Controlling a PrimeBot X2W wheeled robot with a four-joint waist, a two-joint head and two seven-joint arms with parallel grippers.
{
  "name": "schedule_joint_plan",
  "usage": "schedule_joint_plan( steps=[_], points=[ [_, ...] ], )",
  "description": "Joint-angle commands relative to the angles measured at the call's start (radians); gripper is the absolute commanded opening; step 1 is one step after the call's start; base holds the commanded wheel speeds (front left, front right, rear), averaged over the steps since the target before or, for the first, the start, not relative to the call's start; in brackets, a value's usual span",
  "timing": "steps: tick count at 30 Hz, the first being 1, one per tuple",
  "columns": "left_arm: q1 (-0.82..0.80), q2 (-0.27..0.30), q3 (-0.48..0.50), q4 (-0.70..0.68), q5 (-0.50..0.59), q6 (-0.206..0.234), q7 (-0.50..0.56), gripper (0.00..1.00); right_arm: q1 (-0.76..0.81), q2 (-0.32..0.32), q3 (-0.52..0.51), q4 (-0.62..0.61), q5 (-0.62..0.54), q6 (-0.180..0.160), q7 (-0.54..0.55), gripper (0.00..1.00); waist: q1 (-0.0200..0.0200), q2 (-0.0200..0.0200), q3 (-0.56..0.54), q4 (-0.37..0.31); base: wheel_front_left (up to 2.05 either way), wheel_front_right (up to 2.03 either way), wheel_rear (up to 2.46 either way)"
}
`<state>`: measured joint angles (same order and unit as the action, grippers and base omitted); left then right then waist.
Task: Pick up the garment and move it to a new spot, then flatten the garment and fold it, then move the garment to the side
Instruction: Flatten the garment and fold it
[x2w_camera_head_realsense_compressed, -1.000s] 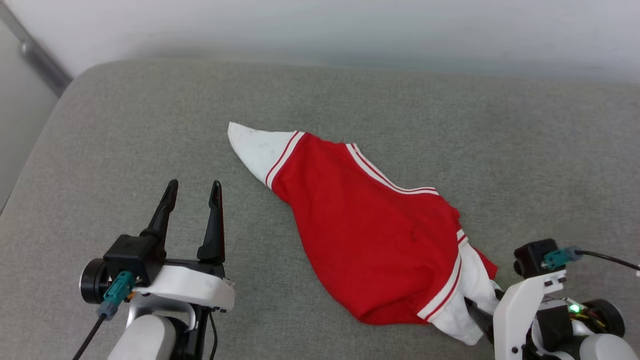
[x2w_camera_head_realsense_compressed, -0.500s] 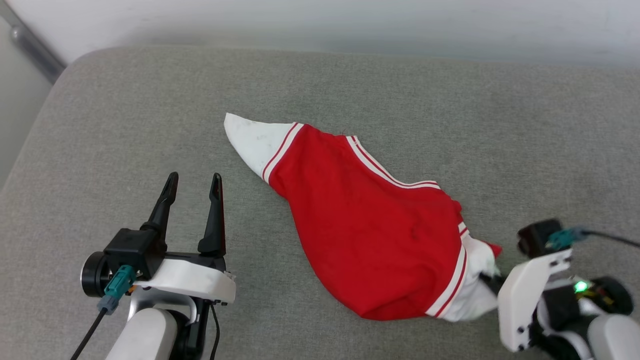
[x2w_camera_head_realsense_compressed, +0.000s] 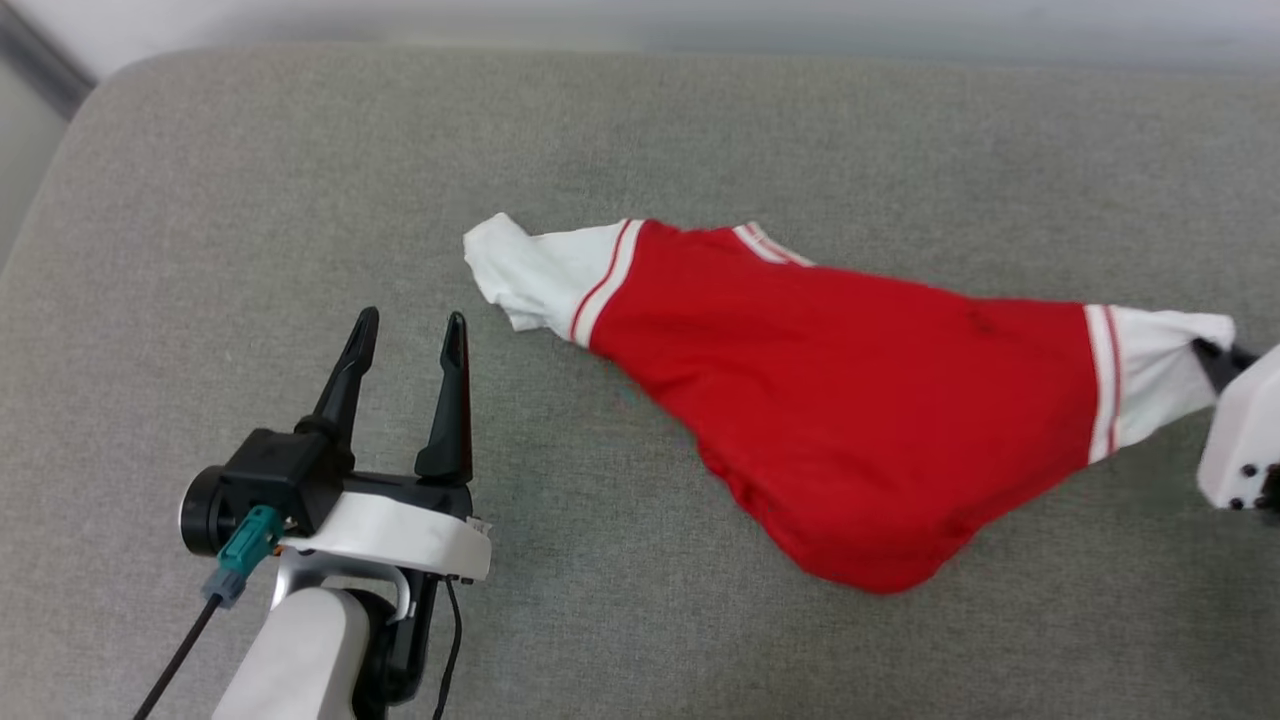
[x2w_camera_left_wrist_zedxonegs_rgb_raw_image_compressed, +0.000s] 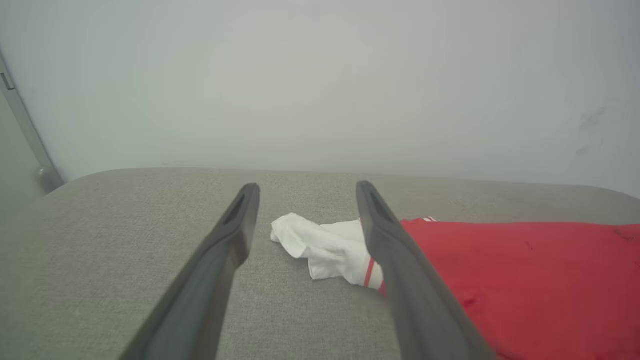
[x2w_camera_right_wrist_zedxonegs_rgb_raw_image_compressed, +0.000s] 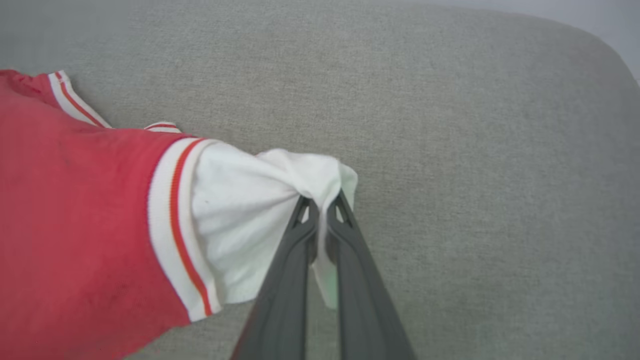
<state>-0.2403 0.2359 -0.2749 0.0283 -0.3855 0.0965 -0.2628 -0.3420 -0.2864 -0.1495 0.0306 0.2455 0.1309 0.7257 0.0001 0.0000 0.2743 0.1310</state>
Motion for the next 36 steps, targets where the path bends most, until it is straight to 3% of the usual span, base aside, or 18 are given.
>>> schedule_joint_plan(
  steps=[1, 10, 11, 13, 19, 25, 30, 36],
  points=[
    [-0.019, -0.006, 0.007, 0.005, 0.007, -0.011, -0.003, 1.0, -0.034, -0.01, -0.031, 0.055, -0.001, 0.0, -0.038, 0.0, -0.0001, 0.0, 0.034, 0.013, 0.0, 0.0, 0.0],
    [-0.034, -0.025, 0.025, 0.026, 0.026, -0.037, -0.003, 1.0, -0.052, 0.02, -0.109, 0.27, -0.037, 0.0, -0.199, 0.0, -0.0001, 0.0, 0.07, 0.014, 0.0, 0.0, 0.0],
    [-0.032, -0.026, 0.029, 0.029, 0.028, -0.04, -0.003, 1.0, -0.052, 0.031, -0.113, 0.29, -0.043, 0.0, -0.223, 0.28, -0.0001, 0.0, 0.066, 0.011, 0.0, 0.0, 0.0],
    [-0.023, -0.025, 0.036, 0.039, 0.029, -0.043, -0.003, 1.0, -0.046, 0.048, -0.112, 0.317, -0.044, 0.0, -0.273, 1.0, -0.0001, 0.0, 0.054, 0.002, 0.0, 0.0, 0.0],
    [0.009, -0.011, 0.052, 0.066, 0.028, -0.043, -0.003, 1.0, -0.002, 0.091, -0.1, 0.283, -0.054, 0.0, -0.519, 1.0, -0.0001, 0.0, -0.015, -0.036, 0.0, 0.0, 0.0],
    [0.053, 0.017, 0.072, 0.065, 0.016, -0.027, 0.023, 1.0, 0.066, 0.135, -0.064, 0.183, -0.08, 0.0, -0.681, 1.0, -0.0001, 0.0, -0.089, -0.081, 0.0, 0.0, 0.0],
    [0.079, 0.047, 0.087, 0.053, 0.001, -0.022, 0.068, 1.0, 0.128, 0.171, -0.015, 0.072, -0.102, 0.0, -0.726, 1.0, -0.0001, 0.0, -0.133, -0.108, 0.0, 0.0, 0.0],
    [0.066, 0.101, 0.095, 0.021, -0.025, -0.033, 0.193, 1.0, 0.249, 0.212, 0.054, -0.1, -0.116, 0.0, -0.698, 1.0, -0.0001, 0.0, -0.158, -0.136, 0.0, 0.0, 0.0]
  ],
)
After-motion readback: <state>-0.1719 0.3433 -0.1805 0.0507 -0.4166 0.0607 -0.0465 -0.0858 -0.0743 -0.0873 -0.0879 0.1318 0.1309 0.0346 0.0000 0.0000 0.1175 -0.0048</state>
